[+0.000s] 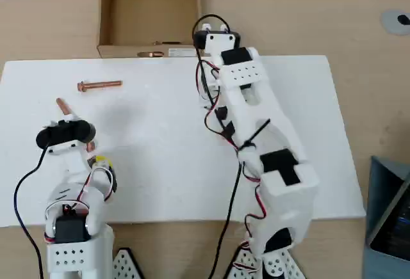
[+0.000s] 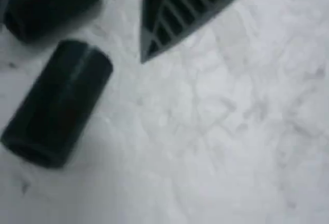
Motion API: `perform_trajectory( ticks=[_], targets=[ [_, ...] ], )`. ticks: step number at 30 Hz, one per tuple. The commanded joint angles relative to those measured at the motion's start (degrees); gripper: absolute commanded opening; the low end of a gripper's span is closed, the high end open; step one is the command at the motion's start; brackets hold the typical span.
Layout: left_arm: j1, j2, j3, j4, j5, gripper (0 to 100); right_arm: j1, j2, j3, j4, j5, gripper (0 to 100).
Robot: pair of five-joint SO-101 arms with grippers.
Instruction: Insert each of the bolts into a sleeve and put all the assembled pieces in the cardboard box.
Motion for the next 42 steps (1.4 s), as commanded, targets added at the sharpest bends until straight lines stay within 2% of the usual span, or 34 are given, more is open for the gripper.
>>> perform_trajectory(
  ticks=[1, 10, 18, 26, 37, 42],
  targets=[
    [0.00, -0.40, -0.26, -0.18, -0.26, 0, -0.57, 1.89, -4.26, -0.09, -0.53, 20.6],
    [0.00, -0.40, -0.26, -0.18, -0.18, 0, -0.31, 8.66, -6.99, 0.00, -2.11, 19.9],
    [0.00, -0.40, -0.26, -0.18, -0.18, 0, -0.13, 10.59, -8.13, -0.09, -2.11, 1.1],
    [0.00, -0.40, -0.26, -0.18, -0.18, 0, -0.13, 10.95, -10.24, 0.35, -2.11, 0.9],
    [0.00, -0.40, -0.26, -0.18, -0.18, 0, -0.22, 4.44, -30.64, 19.25, -1.67, 0.9],
    [0.00, -0.40, -0.26, -0.18, -0.18, 0, -0.31, 0.57, -37.76, 24.26, -1.58, 0.9]
  ],
)
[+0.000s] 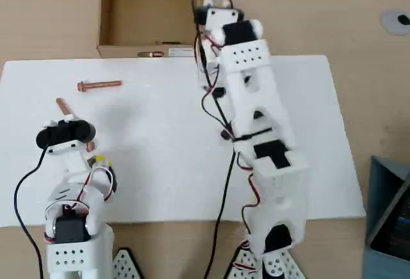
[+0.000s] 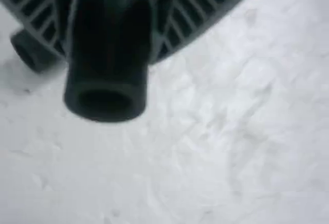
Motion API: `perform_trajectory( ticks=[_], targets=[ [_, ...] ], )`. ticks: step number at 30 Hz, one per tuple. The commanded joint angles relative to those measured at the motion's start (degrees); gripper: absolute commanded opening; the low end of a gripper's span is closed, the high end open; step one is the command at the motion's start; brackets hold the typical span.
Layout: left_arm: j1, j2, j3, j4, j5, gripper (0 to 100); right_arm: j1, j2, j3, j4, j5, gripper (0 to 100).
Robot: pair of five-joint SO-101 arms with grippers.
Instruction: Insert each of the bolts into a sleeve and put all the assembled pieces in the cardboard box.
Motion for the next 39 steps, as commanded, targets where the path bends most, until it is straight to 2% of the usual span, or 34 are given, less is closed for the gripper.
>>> perform_trajectory(
  ticks=[1, 8, 18, 26, 29, 39],
  targets=[
    [0.00, -0.40, -0.26, -0.18, -0.18, 0, -0.22, -7.52, -6.02, 2.20, 0.00, 0.9],
    [0.00, -0.40, -0.26, -0.18, -0.18, 0, -0.48, -22.11, -0.92, 2.29, 3.08, 0.9],
    [0.00, -0.40, -0.26, -0.18, 0.00, 0, 1.01, -49.36, 27.12, 1.76, 3.25, 0.9],
    [-0.53, -0.31, -0.70, -0.26, -0.09, 0, 9.01, -66.68, 49.98, -6.68, 3.60, 0.9],
    [-0.53, -0.13, -4.31, -0.09, 0.00, 0, 11.47, -72.31, 58.95, -10.73, 3.60, 0.9],
    [-1.14, 2.86, -18.29, 5.89, -0.26, 0, 12.44, -86.20, 79.52, -20.40, 3.69, 0.9]
  ],
)
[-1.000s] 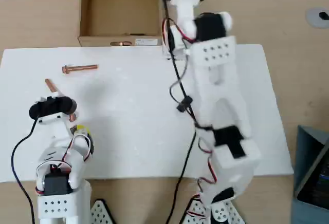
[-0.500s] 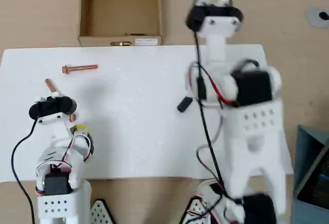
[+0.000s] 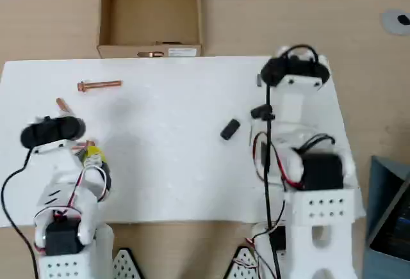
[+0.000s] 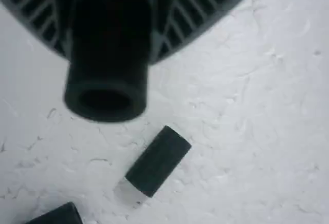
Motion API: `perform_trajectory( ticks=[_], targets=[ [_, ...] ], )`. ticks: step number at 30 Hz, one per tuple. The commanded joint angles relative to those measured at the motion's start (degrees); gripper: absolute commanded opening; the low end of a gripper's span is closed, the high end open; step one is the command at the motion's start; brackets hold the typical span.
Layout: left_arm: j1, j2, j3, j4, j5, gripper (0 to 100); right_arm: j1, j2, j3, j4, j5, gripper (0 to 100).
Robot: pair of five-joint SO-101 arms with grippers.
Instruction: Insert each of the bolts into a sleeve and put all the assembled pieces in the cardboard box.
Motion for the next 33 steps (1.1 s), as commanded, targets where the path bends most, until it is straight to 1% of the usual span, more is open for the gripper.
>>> perform_trajectory(
  ticks=[1, 5, 10, 16, 19, 24, 29, 33],
  targets=[
    [-0.53, 3.65, -7.38, 1.76, -0.35, 0, 0.48, -4.18, 3.38, -2.81, 0.53, 0.9],
    [-0.53, 13.05, -16.62, 1.76, -0.09, 0, 0.48, -6.20, 5.49, -2.99, 0.53, 0.9],
    [-0.53, 29.23, -31.03, 1.93, -0.26, 0, 0.48, -6.46, 5.85, -2.99, 0.53, 0.9],
    [-0.53, 48.57, -48.09, 7.82, -0.35, 0, 0.57, -6.64, 5.85, -2.99, 0.18, 0.9],
    [-0.53, 57.54, -54.86, 11.34, -1.41, 0, 1.89, -6.64, 5.85, -2.99, 0.18, 0.9],
    [-1.23, 71.08, -64.97, 16.18, -10.64, 0, 4.44, -6.64, 6.81, -2.99, 0.18, 0.9],
    [-7.21, 83.03, -76.40, 21.01, -21.71, 1, 5.41, -6.73, 8.57, -3.08, 0.09, 0.9],
    [-10.02, 93.85, -84.22, 26.81, -33.05, 1, 5.41, -6.73, 8.66, -4.04, 0.09, 0.9]
  ],
)
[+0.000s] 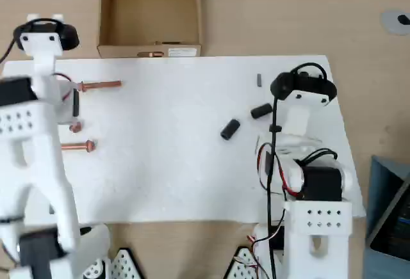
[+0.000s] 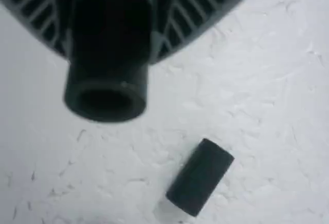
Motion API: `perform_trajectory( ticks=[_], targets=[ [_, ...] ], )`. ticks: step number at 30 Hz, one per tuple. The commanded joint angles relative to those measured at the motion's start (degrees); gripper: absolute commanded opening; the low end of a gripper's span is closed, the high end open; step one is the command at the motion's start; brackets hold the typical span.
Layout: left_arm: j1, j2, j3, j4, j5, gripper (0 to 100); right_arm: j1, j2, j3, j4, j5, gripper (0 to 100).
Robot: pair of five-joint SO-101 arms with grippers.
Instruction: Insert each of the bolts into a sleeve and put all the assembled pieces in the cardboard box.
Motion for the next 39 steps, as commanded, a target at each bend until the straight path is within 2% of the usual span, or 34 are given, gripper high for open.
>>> perform_trajectory(
  ticks=[1, 6, 9, 13, 20, 23, 28, 37, 39],
  targets=[
    [-2.20, 8.22, -9.05, 5.10, -10.46, 0, 0.75, -1.19, 0.22, -2.64, 0.09, 0.9],
    [-2.99, 15.43, -15.47, 10.11, -25.41, 1, 0.75, -1.10, 0.22, -5.01, 0.09, 0.9],
    [-2.99, 15.96, -15.38, 10.29, -34.37, 1, 0.75, -1.01, 0.22, -5.27, 0.26, 0.9],
    [-2.99, 16.04, -11.78, 10.29, -45.45, 1, 0.75, -0.92, 0.22, -5.27, 0.18, 0.9],
    [-4.13, 15.87, -2.37, 10.29, -59.25, 2, 0.75, -1.01, 0.13, -5.19, 0.35, 0.9],
    [-5.98, 15.87, 0.35, 10.29, -63.03, 6, 0.75, -1.01, 0.13, -5.19, 0.35, 0.9],
    [-8.62, 15.87, 3.34, 10.29, -70.15, 7, 0.75, -1.01, 0.13, -4.84, 0.44, 0.9],
    [-8.44, 16.48, 4.48, 9.32, -76.57, 7, 0.75, -1.01, 0.13, -4.84, 0.44, 0.9],
    [-8.44, 16.48, 4.48, 7.65, -77.10, 9, 0.75, -1.01, 0.13, -4.84, 0.44, 0.9]
  ],
)
